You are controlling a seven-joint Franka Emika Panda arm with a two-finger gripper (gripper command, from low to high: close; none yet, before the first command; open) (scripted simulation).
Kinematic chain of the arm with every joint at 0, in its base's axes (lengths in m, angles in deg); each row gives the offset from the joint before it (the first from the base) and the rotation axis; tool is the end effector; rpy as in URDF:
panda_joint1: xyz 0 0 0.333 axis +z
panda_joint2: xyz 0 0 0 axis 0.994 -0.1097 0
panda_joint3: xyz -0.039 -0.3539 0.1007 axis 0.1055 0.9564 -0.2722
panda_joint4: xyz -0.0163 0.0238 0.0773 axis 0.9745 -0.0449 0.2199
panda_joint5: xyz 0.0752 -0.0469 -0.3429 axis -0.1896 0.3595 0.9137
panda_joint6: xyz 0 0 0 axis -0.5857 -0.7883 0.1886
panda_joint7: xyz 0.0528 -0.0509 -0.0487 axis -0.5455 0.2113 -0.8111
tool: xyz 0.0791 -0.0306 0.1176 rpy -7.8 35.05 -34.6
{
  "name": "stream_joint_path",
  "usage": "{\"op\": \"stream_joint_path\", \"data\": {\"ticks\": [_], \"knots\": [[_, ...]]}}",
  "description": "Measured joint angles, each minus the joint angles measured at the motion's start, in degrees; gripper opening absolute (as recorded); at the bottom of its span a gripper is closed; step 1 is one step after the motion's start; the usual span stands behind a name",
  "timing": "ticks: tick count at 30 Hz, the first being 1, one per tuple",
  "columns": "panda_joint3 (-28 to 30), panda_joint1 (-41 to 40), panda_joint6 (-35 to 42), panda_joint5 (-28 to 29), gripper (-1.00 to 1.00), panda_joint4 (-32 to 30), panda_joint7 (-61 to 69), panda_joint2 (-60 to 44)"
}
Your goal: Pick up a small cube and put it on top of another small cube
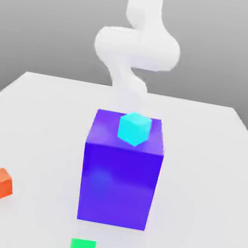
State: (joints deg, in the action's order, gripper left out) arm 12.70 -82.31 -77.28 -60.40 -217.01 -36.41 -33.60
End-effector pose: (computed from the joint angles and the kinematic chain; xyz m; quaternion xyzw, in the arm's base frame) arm 0.3298 0.0123 0.6980 -0.8694 0.3367 -0.3338 0.1390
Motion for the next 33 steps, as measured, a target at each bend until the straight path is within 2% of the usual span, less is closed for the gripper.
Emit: {"op": "stream_joint_path", "data": {"ticks": [16,30,33], "knots": [[-5.33,7.44,-8.53,1.14,0.0,2.96,9.26,-33.56],[-8.86,14.79,-15.75,7.12,0.0,5.6,13.79,-62.94],[-7.86,16.14,-19.61,8.74,0.0,6.81,13.15,-69.18]]}}
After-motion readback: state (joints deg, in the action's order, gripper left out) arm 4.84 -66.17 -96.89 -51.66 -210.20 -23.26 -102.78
